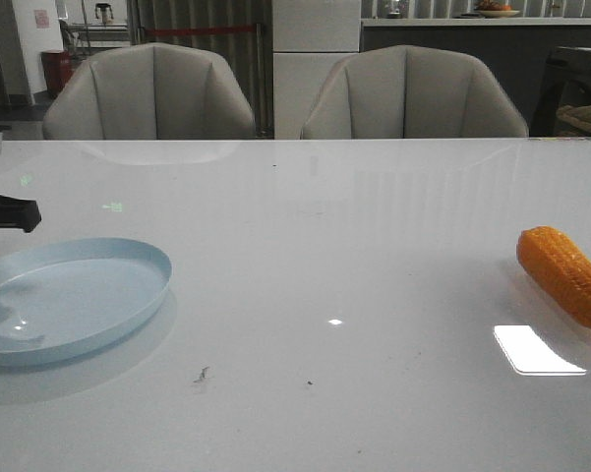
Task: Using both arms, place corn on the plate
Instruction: 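Lower the left gripper to the light blue plate rim and grasp it, then lift the plate with the left gripper and set it mid-table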
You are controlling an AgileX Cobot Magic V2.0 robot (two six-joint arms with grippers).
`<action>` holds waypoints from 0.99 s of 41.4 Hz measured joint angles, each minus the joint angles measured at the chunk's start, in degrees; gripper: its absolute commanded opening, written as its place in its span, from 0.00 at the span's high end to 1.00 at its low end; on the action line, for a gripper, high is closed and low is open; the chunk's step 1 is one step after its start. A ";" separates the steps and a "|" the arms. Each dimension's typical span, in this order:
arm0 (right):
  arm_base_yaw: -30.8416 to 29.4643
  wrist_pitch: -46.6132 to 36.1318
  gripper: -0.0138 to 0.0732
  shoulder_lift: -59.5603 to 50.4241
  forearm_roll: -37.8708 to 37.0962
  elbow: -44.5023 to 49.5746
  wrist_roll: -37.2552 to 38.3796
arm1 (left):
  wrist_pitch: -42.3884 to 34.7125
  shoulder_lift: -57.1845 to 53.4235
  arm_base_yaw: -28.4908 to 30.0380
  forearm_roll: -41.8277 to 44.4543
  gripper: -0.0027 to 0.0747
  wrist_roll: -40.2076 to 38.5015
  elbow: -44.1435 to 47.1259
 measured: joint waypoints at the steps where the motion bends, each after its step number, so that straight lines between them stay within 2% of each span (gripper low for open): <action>1: 0.00 0.00 0.33 0.00 0.00 0.00 0.00 | 0.47 0.09 0.00 0.00 0.84 0.00 -0.57; 12: 0.00 0.00 0.33 0.00 0.00 0.00 0.00 | 7.96 1.03 0.00 0.42 0.84 0.22 -7.87; 25: 0.00 0.00 0.33 0.00 0.00 0.00 0.00 | 15.67 1.03 -0.85 -7.19 0.84 3.64 -21.52; 33: 0.00 0.00 0.33 0.00 0.00 0.00 0.00 | 18.81 1.03 -5.35 -11.40 0.84 4.11 -27.74; 41: 0.00 0.00 0.33 0.00 0.00 0.00 0.00 | 19.22 1.12 -11.38 -13.72 0.84 4.25 -29.97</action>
